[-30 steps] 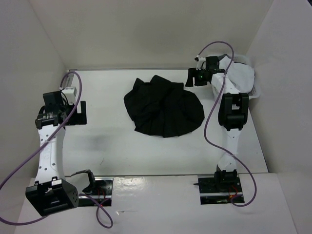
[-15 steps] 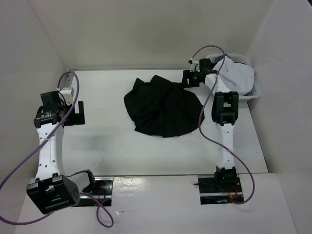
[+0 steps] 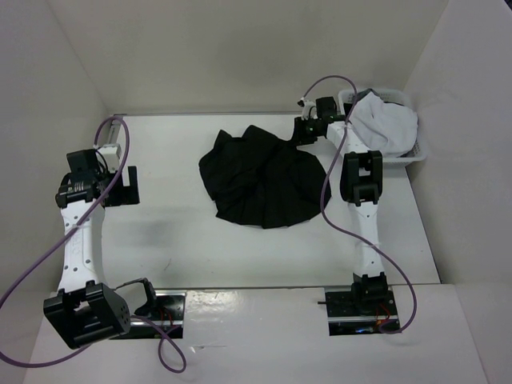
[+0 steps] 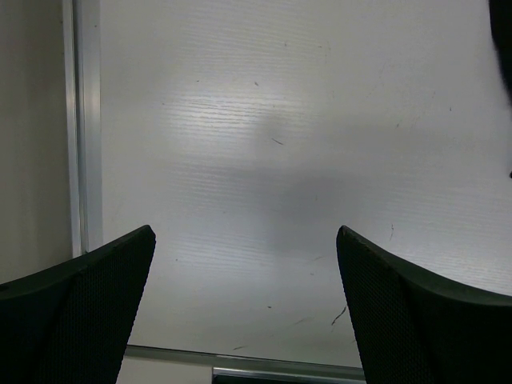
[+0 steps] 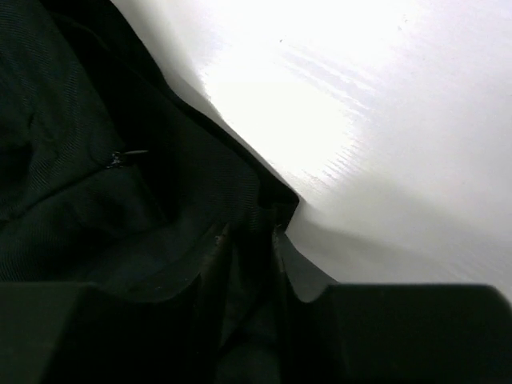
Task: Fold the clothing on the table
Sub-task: Flatten the skirt out
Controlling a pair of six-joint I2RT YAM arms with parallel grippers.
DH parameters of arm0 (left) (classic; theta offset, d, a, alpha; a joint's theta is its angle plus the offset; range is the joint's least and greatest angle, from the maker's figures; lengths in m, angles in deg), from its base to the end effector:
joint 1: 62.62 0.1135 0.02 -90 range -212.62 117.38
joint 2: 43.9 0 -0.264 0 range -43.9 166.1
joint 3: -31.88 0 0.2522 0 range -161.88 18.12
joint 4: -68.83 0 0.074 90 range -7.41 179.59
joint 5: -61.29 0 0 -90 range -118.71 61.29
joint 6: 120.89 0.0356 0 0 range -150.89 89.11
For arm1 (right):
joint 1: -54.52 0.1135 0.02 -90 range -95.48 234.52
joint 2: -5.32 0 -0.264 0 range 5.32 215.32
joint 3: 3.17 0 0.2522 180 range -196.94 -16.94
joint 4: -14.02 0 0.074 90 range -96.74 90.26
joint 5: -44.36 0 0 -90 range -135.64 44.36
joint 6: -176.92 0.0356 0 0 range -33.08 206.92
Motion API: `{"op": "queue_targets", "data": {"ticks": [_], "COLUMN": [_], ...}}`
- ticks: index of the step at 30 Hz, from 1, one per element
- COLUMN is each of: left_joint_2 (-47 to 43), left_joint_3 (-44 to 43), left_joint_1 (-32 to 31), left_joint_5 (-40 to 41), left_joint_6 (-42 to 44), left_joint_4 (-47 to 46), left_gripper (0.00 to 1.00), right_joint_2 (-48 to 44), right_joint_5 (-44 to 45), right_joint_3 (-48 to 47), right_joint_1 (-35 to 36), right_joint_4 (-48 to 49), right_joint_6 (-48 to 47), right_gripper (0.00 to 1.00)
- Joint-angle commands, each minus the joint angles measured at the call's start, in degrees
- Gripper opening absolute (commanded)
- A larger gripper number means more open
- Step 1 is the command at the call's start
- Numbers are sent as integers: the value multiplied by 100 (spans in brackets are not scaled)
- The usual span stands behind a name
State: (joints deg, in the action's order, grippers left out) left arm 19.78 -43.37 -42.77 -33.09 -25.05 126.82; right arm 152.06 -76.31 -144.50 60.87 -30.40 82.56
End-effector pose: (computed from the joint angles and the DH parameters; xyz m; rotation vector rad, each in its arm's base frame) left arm 0.2130 0.0740 0.3214 -0.2543 2.3678 0.1228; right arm 0.5539 0.0799 0.1546 -0.4583 2.3401 0.6656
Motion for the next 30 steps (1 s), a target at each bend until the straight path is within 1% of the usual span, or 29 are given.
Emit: {"op": "queue_targets", "data": {"ticks": [1, 4, 9, 13, 16, 17, 20, 21, 22, 23, 28, 30], "left_joint_2": [-5, -5, -57, -57, -57, -57, -5, -5, -5, -5, -5, -57], "left_joint_3": [6, 6, 6, 6, 6, 6, 6, 6, 6, 6, 6, 6], "left_joint_1": [45, 45, 45, 45, 45, 45, 45, 45, 45, 45, 45, 45], "left_joint_5": [-98, -98, -151, -151, -151, -151, -151, -151, -151, -151, -265, -335], "left_joint_6": [39, 39, 39, 39, 39, 39, 39, 39, 39, 39, 144, 197], "left_joint_4": [-63, -63, -63, -63, -63, -63, -63, -63, -63, -63, -63, -63], "left_gripper": [100, 100, 100, 100, 100, 100, 100, 100, 100, 100, 96, 94], "right_joint_2": [13, -101, -172, -172, -110, -58, -5, -5, -5, -5, -470, -838], "right_joint_5": [-53, 0, 71, 71, 71, 18, 18, 18, 18, 18, -184, -184], "right_joint_3": [29, 179, 241, 355, 355, 295, 145, 145, 92, 92, 39, -22], "right_joint_1": [25, -89, -195, -195, -195, -135, -56, 6, 7, 85, 209, 262], "right_joint_4": [-99, -46, 7, 7, 7, 7, -98, -99, -151, -204, -310, -362], "right_joint_6": [-47, -100, -100, -100, -100, -100, -161, -162, -214, -214, -214, -214], "right_gripper": [29, 30, 45, 46, 38, 32, 18, 7, 2, 0, 0, 0]}}
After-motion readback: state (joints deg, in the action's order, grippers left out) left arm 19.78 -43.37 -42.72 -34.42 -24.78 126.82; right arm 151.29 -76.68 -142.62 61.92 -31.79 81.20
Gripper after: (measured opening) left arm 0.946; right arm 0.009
